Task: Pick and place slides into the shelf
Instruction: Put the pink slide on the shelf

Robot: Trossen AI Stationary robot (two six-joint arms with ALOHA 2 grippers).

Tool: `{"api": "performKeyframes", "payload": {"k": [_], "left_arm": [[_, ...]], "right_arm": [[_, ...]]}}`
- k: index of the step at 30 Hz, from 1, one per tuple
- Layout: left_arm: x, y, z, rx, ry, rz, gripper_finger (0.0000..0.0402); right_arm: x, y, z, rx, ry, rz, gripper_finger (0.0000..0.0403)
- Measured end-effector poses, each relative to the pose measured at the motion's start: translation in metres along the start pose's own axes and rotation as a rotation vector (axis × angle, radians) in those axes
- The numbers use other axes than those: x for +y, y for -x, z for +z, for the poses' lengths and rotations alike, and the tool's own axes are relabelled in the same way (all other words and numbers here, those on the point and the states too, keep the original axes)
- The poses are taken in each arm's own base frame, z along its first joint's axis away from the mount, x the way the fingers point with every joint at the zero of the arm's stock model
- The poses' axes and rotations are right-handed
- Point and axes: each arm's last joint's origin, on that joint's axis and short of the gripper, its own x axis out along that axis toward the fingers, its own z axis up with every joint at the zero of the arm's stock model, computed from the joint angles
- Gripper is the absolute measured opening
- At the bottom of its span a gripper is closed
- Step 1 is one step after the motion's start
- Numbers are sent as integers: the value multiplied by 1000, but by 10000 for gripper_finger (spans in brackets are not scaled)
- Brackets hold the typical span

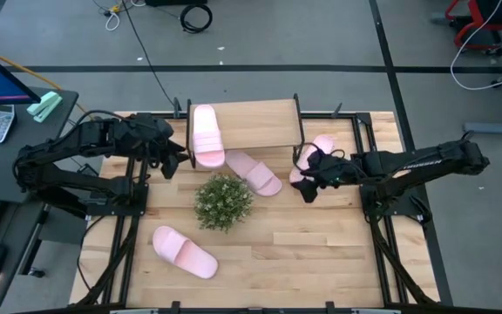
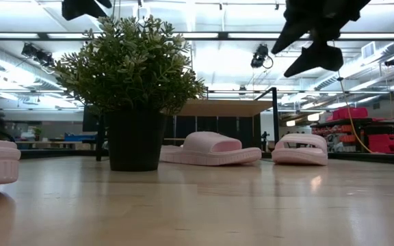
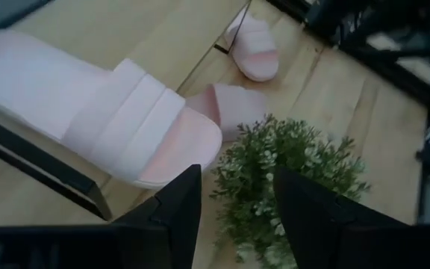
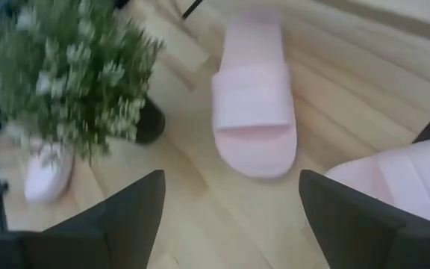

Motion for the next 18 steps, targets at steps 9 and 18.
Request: {"api": "performKeyframes", "payload": {"k": [9,18], "left_arm": [[-1,0,2,-31,112,1,172],[-3,-2,5,-49,125,-10,175]], "right_arm": [[-7,4,-17,137,146,-103,314],[-12,5,-21,187,143,-143,314]]}}
